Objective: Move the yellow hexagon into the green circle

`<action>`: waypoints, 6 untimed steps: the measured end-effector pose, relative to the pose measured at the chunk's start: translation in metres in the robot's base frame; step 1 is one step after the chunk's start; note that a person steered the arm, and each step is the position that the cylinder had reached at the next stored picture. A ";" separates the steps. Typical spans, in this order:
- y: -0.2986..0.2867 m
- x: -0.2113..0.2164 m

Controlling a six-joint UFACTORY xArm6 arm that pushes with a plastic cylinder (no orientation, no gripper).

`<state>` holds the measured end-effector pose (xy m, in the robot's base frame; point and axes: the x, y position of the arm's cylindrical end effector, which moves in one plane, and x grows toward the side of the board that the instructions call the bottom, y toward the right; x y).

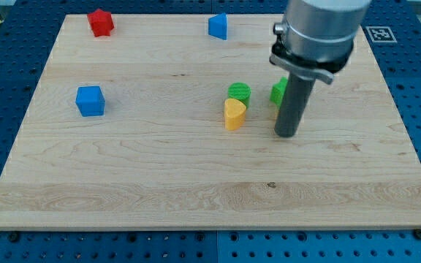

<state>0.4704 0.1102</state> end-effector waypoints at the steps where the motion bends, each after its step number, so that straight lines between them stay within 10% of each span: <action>1: 0.003 0.000; 4: 0.073 0.024; 6: 0.014 -0.042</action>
